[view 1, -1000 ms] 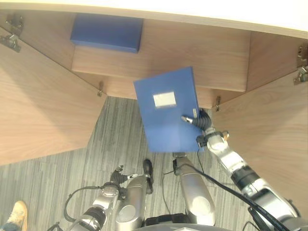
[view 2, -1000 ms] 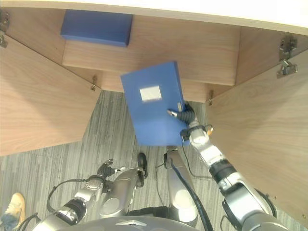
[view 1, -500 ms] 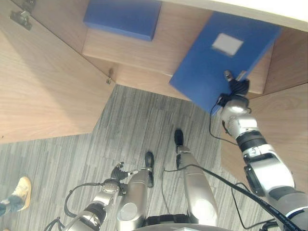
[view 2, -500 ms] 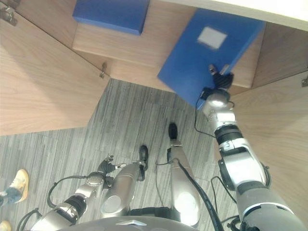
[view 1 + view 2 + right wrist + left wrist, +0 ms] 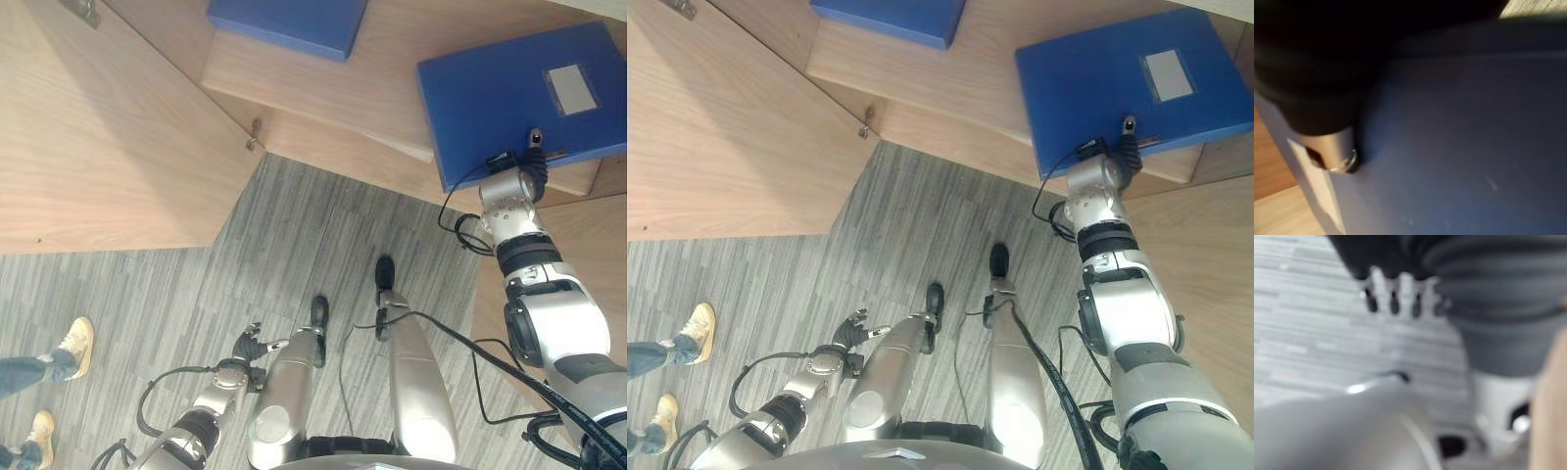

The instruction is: Put the empty folder in the office cabinet

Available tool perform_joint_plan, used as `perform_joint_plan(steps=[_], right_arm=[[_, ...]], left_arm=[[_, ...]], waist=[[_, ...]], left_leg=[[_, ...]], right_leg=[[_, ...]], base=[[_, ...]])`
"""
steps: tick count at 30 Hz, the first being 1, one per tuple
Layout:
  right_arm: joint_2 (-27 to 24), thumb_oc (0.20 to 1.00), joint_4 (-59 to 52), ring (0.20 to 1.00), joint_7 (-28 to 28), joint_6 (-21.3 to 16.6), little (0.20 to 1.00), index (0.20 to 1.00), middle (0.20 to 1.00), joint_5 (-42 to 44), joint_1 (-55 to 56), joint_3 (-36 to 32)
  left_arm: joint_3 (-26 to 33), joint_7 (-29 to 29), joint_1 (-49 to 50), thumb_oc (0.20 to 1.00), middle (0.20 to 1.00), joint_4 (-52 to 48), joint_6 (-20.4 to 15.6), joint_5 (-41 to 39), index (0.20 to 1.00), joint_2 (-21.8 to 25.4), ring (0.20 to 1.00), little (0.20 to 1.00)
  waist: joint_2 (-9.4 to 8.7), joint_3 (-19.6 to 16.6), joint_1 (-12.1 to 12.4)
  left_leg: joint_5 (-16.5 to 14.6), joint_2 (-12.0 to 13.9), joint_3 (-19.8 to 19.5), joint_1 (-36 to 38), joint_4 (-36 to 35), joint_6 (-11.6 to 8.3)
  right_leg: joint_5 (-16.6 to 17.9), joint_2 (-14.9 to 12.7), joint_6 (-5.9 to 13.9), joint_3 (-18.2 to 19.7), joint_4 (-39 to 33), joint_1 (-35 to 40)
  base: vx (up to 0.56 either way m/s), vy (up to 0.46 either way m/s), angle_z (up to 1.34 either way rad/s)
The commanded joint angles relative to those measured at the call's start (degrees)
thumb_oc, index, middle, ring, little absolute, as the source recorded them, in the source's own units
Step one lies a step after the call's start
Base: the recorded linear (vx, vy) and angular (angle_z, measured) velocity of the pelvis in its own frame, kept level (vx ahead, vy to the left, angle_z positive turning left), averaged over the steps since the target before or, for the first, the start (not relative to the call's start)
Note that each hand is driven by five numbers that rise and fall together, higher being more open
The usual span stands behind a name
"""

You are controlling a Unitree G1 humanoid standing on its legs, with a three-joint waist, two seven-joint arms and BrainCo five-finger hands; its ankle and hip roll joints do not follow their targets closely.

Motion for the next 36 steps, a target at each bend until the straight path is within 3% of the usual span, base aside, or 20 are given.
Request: perform_joint_plan(steps=[1, 9, 12, 13, 14, 15, 16, 17, 19, 20, 27, 32, 33, 34, 36], right_arm=[[-5.7, 0.200, -0.8, 0.200, -3.7, -9.1, 0.200, 0.200, 0.200, -1.6, -2.9, -2.9], [-8.4, 0.200, 1.9, 0.200, -6.3, -11.3, 0.200, 0.200, 0.200, -10.2, -8.7, -1.8], [-8.6, 0.200, 2.7, 0.200, -5.6, -16.0, 0.200, 0.200, 0.200, -4.9, -9.2, -2.2], [-8.7, 0.200, 3.0, 0.200, -4.6, -18.5, 0.200, 0.200, 0.200, -1.7, -10.0, -2.4], [-8.8, 0.200, 3.2, 0.200, -4.2, -19.1, 0.200, 0.200, 0.200, -0.7, -10.4, -2.3], [-9.0, 0.200, 3.3, 0.200, -5.1, -22.1, 0.200, 0.200, 0.200, -0.5, -11.0, -2.4], [-9.1, 0.200, 3.1, 0.200, -5.4, -22.4, 0.200, 0.200, 0.200, -1.0, -11.1, -2.4], [-8.9, 0.200, 2.5, 0.200, -6.4, -22.7, 0.200, 0.200, 0.200, -0.2, -11.8, -2.2], [-8.8, 0.200, 2.1, 0.200, -7.4, -22.2, 0.200, 0.200, 0.200, 1.8, -12.2, -2.0], [-9.1, 0.200, 2.4, 0.200, -7.5, -21.6, 0.200, 0.200, 0.200, 2.7, -12.2, -1.8], [-10.2, 0.200, 3.4, 0.200, -4.6, -18.0, 0.200, 0.200, 0.200, 6.2, -14.2, 0.2], [-10.3, 0.200, 3.7, 0.200, -1.1, -11.5, 0.200, 0.200, 0.200, 7.0, -15.9, 2.1], [-10.3, 1.000, 3.9, 1.000, -1.3, -10.0, 1.000, 1.000, 1.000, 8.6, -16.3, 2.5], [-10.3, 1.000, 4.1, 1.000, -0.4, -8.7, 1.000, 1.000, 1.000, 9.5, -16.3, 2.7], [-10.8, 1.000, 5.1, 1.000, 2.4, -1.3, 1.000, 1.000, 1.000, 8.3, -16.4, 3.5]], left_arm=[[-4.0, -0.4, 8.1, 1.000, 1.000, -0.5, 1.6, -1.9, 1.000, 0.3, 1.000, 1.000], [-4.5, -2.2, 9.9, 1.000, 1.000, -1.2, 2.2, -2.4, 1.000, 1.5, 1.000, 1.000], [-4.5, -2.3, 10.8, 1.000, 1.000, -1.3, 1.9, -2.3, 1.000, 1.6, 1.000, 1.000], [-4.6, -2.5, 11.5, 1.000, 1.000, -1.3, 1.4, -3.0, 1.000, 1.5, 1.000, 1.000], [-4.7, -2.6, 11.5, 1.000, 1.000, -1.2, 1.3, -3.2, 1.000, 1.6, 1.000, 1.000], [-4.6, -2.9, 12.1, 1.000, 1.000, -1.5, 1.2, -3.4, 1.000, 1.6, 1.000, 1.000], [-4.7, -2.9, 12.1, 1.000, 1.000, -1.7, 1.2, -3.4, 1.000, 1.6, 1.000, 1.000], [-4.7, -3.1, 12.3, 1.000, 1.000, -2.5, 1.9, -3.5, 1.000, 2.0, 1.000, 1.000], [-4.9, -3.0, 12.4, 1.000, 1.000, -3.1, 2.3, -3.7, 1.000, 2.3, 1.000, 1.000], [-4.6, -3.2, 13.1, 1.000, 1.000, -3.4, 2.4, -3.5, 1.000, 2.5, 1.000, 1.000], [-3.9, -3.4, 15.4, 1.000, 1.000, -4.9, 2.2, -4.2, 1.000, 4.1, 1.000, 1.000], [-2.9, -3.3, 16.4, 1.000, 1.000, -6.3, 3.0, -5.1, 1.000, 5.2, 1.000, 1.000], [-2.9, -3.2, 16.3, 1.000, 1.000, -6.3, 3.1, -5.4, 1.000, 5.5, 1.000, 1.000], [-2.7, -3.2, 16.5, 1.000, 1.000, -6.2, 2.9, -5.2, 1.000, 5.4, 1.000, 1.000], [-2.3, -3.3, 16.8, 1.000, 1.000, -6.0, 2.7, -5.1, 1.000, 5.5, 1.000, 1.000]], waist=[[1.82, -2.8, -0.3], [3.20, -2.8, 0.6], [3.41, -2.8, 1.3], [4.03, -2.8, 1.8], [3.79, -2.8, 1.6], [4.35, -2.8, 2.0], [4.09, -2.8, 1.9], [4.44, -2.8, 2.2], [4.06, -2.8, 2.3], [4.36, -2.8, 2.7], [3.96, -2.8, 3.6], [3.84, -2.8, 4.3], [3.74, -2.8, 4.2], [3.68, -2.8, 4.3], [3.54, -2.8, 4.5]], left_leg=[[-3.6, 0.2, 0.1, 3.8, 1.5, 3.83], [-2.4, -0.5, 0.0, -0.5, 6.1, 4.08], [-2.5, -0.7, 0.1, -2.7, 8.0, 4.43], [-3.6, -0.7, -0.4, -2.7, 9.3, 4.59], [-2.5, -0.9, 0.1, -3.8, 9.6, 4.55], [-3.4, -1.0, -0.6, -3.8, 10.6, 4.59], [-2.2, -1.2, -0.1, -5.1, 10.9, 4.55], [-3.2, -1.2, -0.5, -5.2, 12.0, 4.62], [-1.8, -1.4, 0.1, -7.3, 12.9, 4.64], [-3.5, -1.5, -0.3, -7.0, 13.9, 4.84], [-4.8, -2.4, 0.0, -13.2, 21.8, 5.27], [-4.9, -2.7, 0.6, -16.9, 24.9, 5.33], [-4.8, -2.6, 0.8, -17.5, 25.7, 5.24], [-4.8, -2.6, 0.9, -17.9, 26.1, 5.25], [-5.1, -2.6, 1.0, -18.9, 26.9, 5.24]], right_leg=[[-3.8, 0.9, 2.37, 0.7, 5.4, -5.0], [-6.2, 1.2, 1.53, 0.7, 9.0, -6.7], [-6.9, 1.0, 1.38, 0.4, 10.0, -7.3], [-9.2, 1.5, 1.45, 0.6, 11.5, -6.9], [-7.8, 1.2, 1.02, 0.4, 10.9, -7.5], [-9.8, 1.7, 1.11, 0.7, 12.2, -7.2], [-8.3, 1.3, 0.73, 0.4, 11.7, -8.0], [-9.9, 1.8, 0.98, 0.6, 12.9, -7.8], [-8.3, 1.3, 0.62, 0.2, 12.0, -8.6], [-10.2, 1.7, 0.90, 0.3, 13.1, -8.1], [-11.4, 2.2, 0.28, 0.2, 15.9, -10.0], [-11.7, 2.3, 0.07, -0.4, 16.6, -10.8], [-11.8, 2.4, 0.06, -0.4, 16.8, -11.0], [-11.9, 2.3, 0.01, -0.5, 16.8, -11.0], [-12.0, 2.3, -0.09, -0.6, 17.0, -11.1]], base=[[0.06, -0.032, 0.00], [0.07, -0.024, 0.03], [0.10, -0.042, 0.02], [0.07, -0.041, 0.01], [0.17, -0.027, 0.01], [-0.02, -0.039, 0.00], [0.16, -0.032, -0.01], [-0.04, -0.053, 0.01], [0.06, -0.056, 0.03], [0.15, -0.053, 0.01], [0.06, -0.058, 0.00], [0.01, -0.045, -0.03], [0.00, 0.000, 0.00], [0.00, 0.000, 0.00], [-0.01, -0.018, 0.00]])
